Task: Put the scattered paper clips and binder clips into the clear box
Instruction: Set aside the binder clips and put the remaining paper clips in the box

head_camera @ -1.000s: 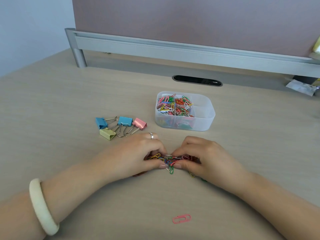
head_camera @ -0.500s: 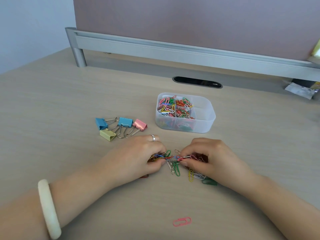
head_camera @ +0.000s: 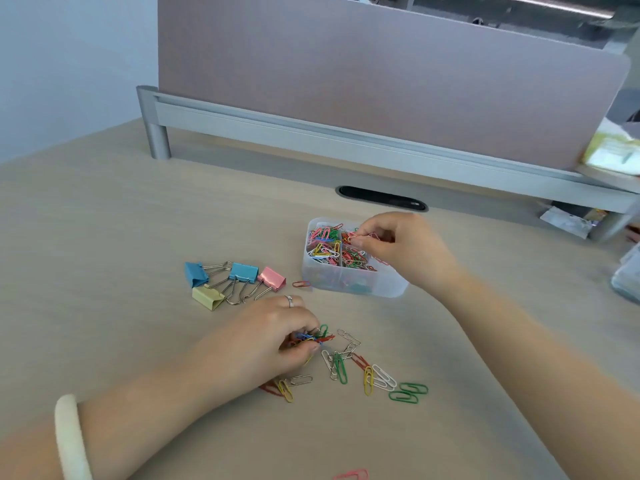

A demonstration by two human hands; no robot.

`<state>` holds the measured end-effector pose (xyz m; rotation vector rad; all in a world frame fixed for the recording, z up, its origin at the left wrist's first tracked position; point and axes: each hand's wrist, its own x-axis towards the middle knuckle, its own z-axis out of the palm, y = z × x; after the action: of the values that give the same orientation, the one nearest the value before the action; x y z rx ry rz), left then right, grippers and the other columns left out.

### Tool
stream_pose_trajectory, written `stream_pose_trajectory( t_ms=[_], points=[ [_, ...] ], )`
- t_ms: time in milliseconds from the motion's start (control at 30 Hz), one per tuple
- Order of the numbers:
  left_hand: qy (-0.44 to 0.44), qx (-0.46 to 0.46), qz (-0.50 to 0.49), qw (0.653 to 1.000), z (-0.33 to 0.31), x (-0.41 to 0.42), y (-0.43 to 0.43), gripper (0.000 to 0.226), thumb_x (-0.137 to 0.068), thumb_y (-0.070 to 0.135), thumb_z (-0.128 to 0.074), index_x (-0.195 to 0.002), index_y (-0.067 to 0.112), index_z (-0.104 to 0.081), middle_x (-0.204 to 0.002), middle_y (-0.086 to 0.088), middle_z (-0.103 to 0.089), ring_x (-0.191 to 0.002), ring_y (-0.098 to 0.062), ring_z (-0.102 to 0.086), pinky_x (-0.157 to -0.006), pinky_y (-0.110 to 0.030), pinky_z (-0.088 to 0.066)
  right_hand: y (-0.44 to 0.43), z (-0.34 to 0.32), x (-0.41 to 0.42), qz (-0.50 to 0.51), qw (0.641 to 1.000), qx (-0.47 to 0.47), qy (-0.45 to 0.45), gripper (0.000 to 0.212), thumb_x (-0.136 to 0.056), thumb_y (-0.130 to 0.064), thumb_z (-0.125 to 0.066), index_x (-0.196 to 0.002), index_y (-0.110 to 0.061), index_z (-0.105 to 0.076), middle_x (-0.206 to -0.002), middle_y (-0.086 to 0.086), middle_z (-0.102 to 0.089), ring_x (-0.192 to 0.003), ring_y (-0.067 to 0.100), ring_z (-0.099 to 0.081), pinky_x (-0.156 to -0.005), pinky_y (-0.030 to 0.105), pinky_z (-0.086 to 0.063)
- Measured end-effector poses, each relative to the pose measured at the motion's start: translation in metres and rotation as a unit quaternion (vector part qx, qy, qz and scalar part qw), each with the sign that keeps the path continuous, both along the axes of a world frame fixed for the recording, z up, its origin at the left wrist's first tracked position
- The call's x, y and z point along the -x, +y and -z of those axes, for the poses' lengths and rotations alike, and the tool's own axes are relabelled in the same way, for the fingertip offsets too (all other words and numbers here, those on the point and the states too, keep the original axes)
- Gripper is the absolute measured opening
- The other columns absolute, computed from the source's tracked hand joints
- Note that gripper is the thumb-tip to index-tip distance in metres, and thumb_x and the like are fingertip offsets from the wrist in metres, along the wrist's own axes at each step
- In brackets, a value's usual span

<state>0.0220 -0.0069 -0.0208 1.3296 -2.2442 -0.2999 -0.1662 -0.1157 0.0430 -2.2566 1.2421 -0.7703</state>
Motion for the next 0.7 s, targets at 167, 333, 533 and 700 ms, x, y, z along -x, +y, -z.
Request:
stream_pose_trajectory(
  t_ms=[167,333,533,700],
  points=[
    [0.008,0.005,-0.002,1.000,0.001,-0.001,0.001,0.028,-0.073,0.051,-0.038,-0.078,0.028,-0.053,-0.063,0.025,-0.036,-0.071,0.016,-0.037,-0.061,-0.007,-0.030,-0.023,0.015,-0.007,0.029,0.999,-0.008,0.033,0.007,-0.080,-0.024,-0.067,-0.075,-0.019,-0.068,-0.058,-0.006,-0.054,-0.052,0.005,-0.044,-0.049,0.015,-0.033],
    [0.007,0.014,-0.001,1.000,0.003,-0.002,0.000,0.022,-0.073,0.049,-0.040,-0.079,0.031,-0.049,-0.064,0.024,-0.035,-0.070,0.007,-0.035,-0.062,-0.002,-0.028,-0.022,0.018,-0.008,0.034,0.998,0.003,0.056,0.006,-0.080,-0.024,-0.068,-0.082,-0.019,-0.070,-0.075,-0.005,-0.063,-0.066,0.006,-0.053,-0.063,0.022,-0.041],
    [0.015,0.017,-0.003,1.000,0.004,-0.004,-0.001,0.026,-0.073,0.051,-0.039,-0.080,0.029,-0.053,-0.064,0.022,-0.038,-0.071,0.017,-0.037,-0.061,-0.003,-0.029,-0.014,0.012,-0.003,0.034,0.990,0.055,0.123,0.008,-0.081,-0.023,-0.066,-0.085,-0.019,-0.072,-0.098,0.001,-0.061,-0.092,0.020,-0.056,-0.087,0.039,-0.045],
    [0.022,0.011,0.000,1.000,0.004,-0.004,-0.001,0.028,-0.072,0.051,-0.039,-0.083,0.028,-0.052,-0.065,0.024,-0.038,-0.070,0.015,-0.040,-0.059,-0.004,-0.029,-0.008,0.008,0.001,0.028,0.973,0.062,0.218,0.018,-0.085,-0.030,-0.060,-0.101,-0.027,-0.069,-0.108,-0.002,-0.057,-0.105,0.022,-0.044,-0.094,0.038,-0.036]
  ],
)
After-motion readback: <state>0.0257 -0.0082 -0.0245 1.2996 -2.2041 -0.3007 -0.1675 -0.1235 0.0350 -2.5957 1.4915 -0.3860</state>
